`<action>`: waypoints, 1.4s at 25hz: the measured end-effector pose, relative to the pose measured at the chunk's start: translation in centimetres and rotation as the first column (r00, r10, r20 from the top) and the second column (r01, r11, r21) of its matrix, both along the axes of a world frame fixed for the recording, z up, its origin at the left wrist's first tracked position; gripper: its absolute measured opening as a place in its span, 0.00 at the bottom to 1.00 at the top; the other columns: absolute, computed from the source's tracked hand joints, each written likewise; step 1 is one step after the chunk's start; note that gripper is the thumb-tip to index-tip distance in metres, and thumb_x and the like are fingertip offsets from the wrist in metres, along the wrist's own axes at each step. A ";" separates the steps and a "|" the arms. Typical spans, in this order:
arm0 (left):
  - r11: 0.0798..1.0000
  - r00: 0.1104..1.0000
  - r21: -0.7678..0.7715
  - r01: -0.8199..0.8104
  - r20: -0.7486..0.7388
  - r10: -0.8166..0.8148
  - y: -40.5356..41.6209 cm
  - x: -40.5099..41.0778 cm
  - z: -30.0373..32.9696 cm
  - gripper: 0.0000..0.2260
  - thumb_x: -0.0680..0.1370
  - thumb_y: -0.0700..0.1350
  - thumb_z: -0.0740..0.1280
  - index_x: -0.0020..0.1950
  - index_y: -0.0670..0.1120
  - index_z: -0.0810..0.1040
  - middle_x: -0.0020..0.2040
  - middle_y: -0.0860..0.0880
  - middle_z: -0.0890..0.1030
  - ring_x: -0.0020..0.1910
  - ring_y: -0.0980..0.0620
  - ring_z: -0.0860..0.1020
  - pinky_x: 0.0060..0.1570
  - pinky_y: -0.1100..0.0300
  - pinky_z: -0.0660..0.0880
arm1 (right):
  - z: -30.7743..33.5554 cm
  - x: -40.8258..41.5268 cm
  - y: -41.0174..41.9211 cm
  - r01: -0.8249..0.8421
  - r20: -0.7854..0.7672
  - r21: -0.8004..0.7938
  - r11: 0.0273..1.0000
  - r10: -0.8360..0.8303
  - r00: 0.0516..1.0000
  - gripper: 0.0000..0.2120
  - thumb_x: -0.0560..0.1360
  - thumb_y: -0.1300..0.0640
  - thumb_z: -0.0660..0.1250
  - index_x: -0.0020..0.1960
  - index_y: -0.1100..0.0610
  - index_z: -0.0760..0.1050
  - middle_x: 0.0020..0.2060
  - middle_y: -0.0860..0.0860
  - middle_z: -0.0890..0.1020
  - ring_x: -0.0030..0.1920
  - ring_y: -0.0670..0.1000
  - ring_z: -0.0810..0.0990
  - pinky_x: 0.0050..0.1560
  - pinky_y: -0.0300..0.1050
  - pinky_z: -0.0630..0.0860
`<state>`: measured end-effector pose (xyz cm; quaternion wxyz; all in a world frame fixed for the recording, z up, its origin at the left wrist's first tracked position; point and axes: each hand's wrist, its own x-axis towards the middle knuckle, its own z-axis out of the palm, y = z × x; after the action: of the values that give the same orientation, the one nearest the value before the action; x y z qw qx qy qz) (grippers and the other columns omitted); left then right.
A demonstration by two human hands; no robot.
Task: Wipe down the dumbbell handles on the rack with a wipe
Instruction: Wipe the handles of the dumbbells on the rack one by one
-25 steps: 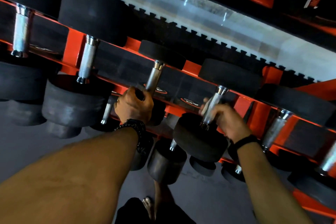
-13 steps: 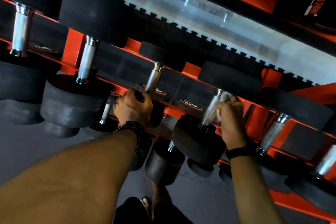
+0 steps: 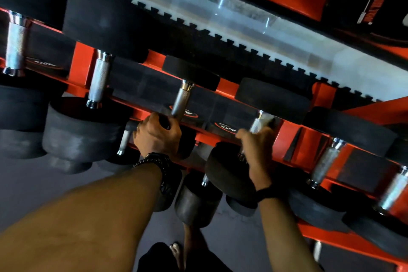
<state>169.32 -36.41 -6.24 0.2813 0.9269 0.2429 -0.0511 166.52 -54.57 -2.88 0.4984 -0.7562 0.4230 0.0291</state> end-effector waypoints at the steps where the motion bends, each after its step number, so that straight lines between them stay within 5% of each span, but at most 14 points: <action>1: 1.000 1.000 0.005 0.001 -0.017 -0.001 0.1 0.1 -0.1 0.15 0.71 0.53 0.62 0.41 0.42 0.80 0.40 0.38 0.83 0.41 0.33 0.80 0.44 0.46 0.74 | 0.2 -0.1 0.3 -0.028 0.020 -0.010 1.000 0.028 0.999 0.16 0.64 0.61 0.71 0.50 0.60 0.72 0.44 0.50 0.77 0.43 0.49 0.76 0.41 0.32 0.72; 5: 1.000 1.000 -0.001 -0.003 -0.019 0.003 -0.1 -0.1 0.2 0.16 0.71 0.54 0.62 0.41 0.42 0.80 0.41 0.37 0.83 0.42 0.33 0.79 0.45 0.44 0.76 | 0.3 1.5 -1.7 0.183 -0.088 0.204 0.962 -0.168 0.982 0.08 0.64 0.59 0.70 0.36 0.58 0.70 0.33 0.50 0.73 0.37 0.52 0.72 0.36 0.42 0.69; 10: 1.000 0.999 0.009 0.001 -0.051 -0.001 0.0 0.1 0.4 0.15 0.72 0.53 0.63 0.41 0.41 0.79 0.43 0.36 0.82 0.45 0.33 0.78 0.47 0.44 0.73 | 0.0 0.6 -0.9 0.142 -0.039 0.182 0.973 -0.137 0.990 0.20 0.61 0.62 0.74 0.52 0.61 0.76 0.43 0.50 0.77 0.43 0.51 0.75 0.41 0.42 0.72; 13: 1.000 0.999 -0.011 0.000 -0.036 -0.001 -0.2 -0.1 0.6 0.13 0.75 0.50 0.66 0.43 0.40 0.79 0.44 0.35 0.82 0.45 0.32 0.79 0.48 0.44 0.73 | -1.0 1.5 -3.4 0.301 -0.055 0.467 0.832 -0.312 0.948 0.16 0.63 0.61 0.76 0.49 0.62 0.80 0.37 0.51 0.82 0.39 0.53 0.80 0.47 0.52 0.80; 15: 1.000 0.999 -0.009 -0.005 -0.036 0.005 -0.1 0.1 0.7 0.12 0.75 0.49 0.68 0.44 0.40 0.79 0.44 0.35 0.82 0.46 0.32 0.79 0.49 0.44 0.73 | -0.8 1.1 -2.4 0.262 0.003 0.339 0.904 -0.279 0.960 0.12 0.67 0.61 0.78 0.45 0.58 0.77 0.40 0.49 0.81 0.42 0.48 0.81 0.54 0.48 0.79; 18: 1.000 0.999 0.003 -0.017 -0.038 0.017 -0.1 0.1 0.9 0.12 0.76 0.50 0.69 0.43 0.40 0.79 0.45 0.36 0.82 0.47 0.33 0.78 0.49 0.45 0.72 | -1.0 0.9 -0.8 0.282 0.079 0.196 0.939 -0.301 0.950 0.14 0.67 0.60 0.78 0.44 0.56 0.73 0.39 0.48 0.77 0.39 0.46 0.77 0.48 0.43 0.76; 20: 1.000 0.999 -0.013 -0.026 -0.023 0.026 -0.4 0.1 0.9 0.13 0.76 0.51 0.69 0.42 0.41 0.79 0.44 0.36 0.82 0.47 0.33 0.78 0.49 0.45 0.72 | -1.6 1.8 -2.8 0.310 -0.005 0.481 0.820 -0.352 0.936 0.11 0.66 0.61 0.78 0.44 0.57 0.78 0.36 0.50 0.77 0.35 0.48 0.76 0.49 0.49 0.77; 22: 0.999 0.999 -0.006 -0.038 -0.002 0.038 -0.4 0.0 0.8 0.13 0.76 0.51 0.69 0.41 0.41 0.78 0.44 0.36 0.82 0.46 0.33 0.78 0.48 0.46 0.71 | -1.5 2.9 -4.6 0.279 -0.114 0.676 0.682 -0.278 0.954 0.09 0.63 0.60 0.76 0.40 0.56 0.77 0.32 0.48 0.74 0.31 0.45 0.73 0.42 0.44 0.76; 25: 0.999 0.999 0.010 -0.037 0.012 0.037 -0.5 0.0 0.8 0.13 0.77 0.51 0.68 0.40 0.42 0.77 0.44 0.35 0.82 0.46 0.33 0.78 0.46 0.47 0.71 | -2.7 3.1 -4.6 0.284 -0.167 0.684 0.672 -0.235 0.958 0.07 0.69 0.60 0.74 0.38 0.54 0.75 0.30 0.48 0.71 0.27 0.45 0.70 0.27 0.39 0.71; 28: 0.999 0.999 0.014 -0.049 0.015 0.048 -0.4 -0.1 0.6 0.14 0.77 0.52 0.67 0.40 0.43 0.78 0.42 0.36 0.82 0.44 0.33 0.79 0.44 0.47 0.72 | -5.5 2.3 -4.1 0.300 -0.101 0.520 0.800 -0.291 0.951 0.09 0.69 0.50 0.73 0.41 0.54 0.77 0.36 0.51 0.78 0.28 0.43 0.76 0.24 0.38 0.70; 30: 0.999 0.999 0.005 -0.049 0.012 0.049 -0.1 0.0 0.4 0.14 0.77 0.53 0.66 0.39 0.45 0.77 0.41 0.38 0.82 0.43 0.34 0.79 0.44 0.47 0.73 | -5.8 1.3 -3.9 0.220 -0.121 0.180 0.959 -0.201 0.972 0.23 0.63 0.36 0.72 0.46 0.54 0.78 0.37 0.47 0.80 0.32 0.41 0.77 0.29 0.39 0.73; 33: 0.999 0.999 -0.008 -0.040 -0.002 0.040 -0.1 0.0 0.5 0.14 0.78 0.54 0.66 0.40 0.45 0.78 0.42 0.38 0.82 0.43 0.35 0.79 0.45 0.46 0.75 | -4.3 -0.1 -3.0 0.199 0.025 -0.404 0.893 -0.206 0.978 0.29 0.65 0.30 0.70 0.45 0.56 0.81 0.35 0.48 0.84 0.34 0.47 0.80 0.34 0.42 0.75; 35: 0.999 0.999 0.013 -0.050 -0.013 0.050 -0.2 0.0 0.6 0.14 0.78 0.54 0.66 0.42 0.44 0.79 0.44 0.37 0.82 0.45 0.35 0.79 0.47 0.46 0.74 | -4.0 -0.9 -2.6 0.230 0.185 -0.458 0.859 -0.160 0.970 0.23 0.72 0.36 0.68 0.44 0.57 0.82 0.34 0.51 0.84 0.33 0.48 0.80 0.35 0.42 0.75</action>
<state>169.31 -36.57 -5.59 0.2751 0.9219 0.2683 -0.0487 165.63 -57.12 -6.91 0.3263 -0.8086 0.4555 -0.1796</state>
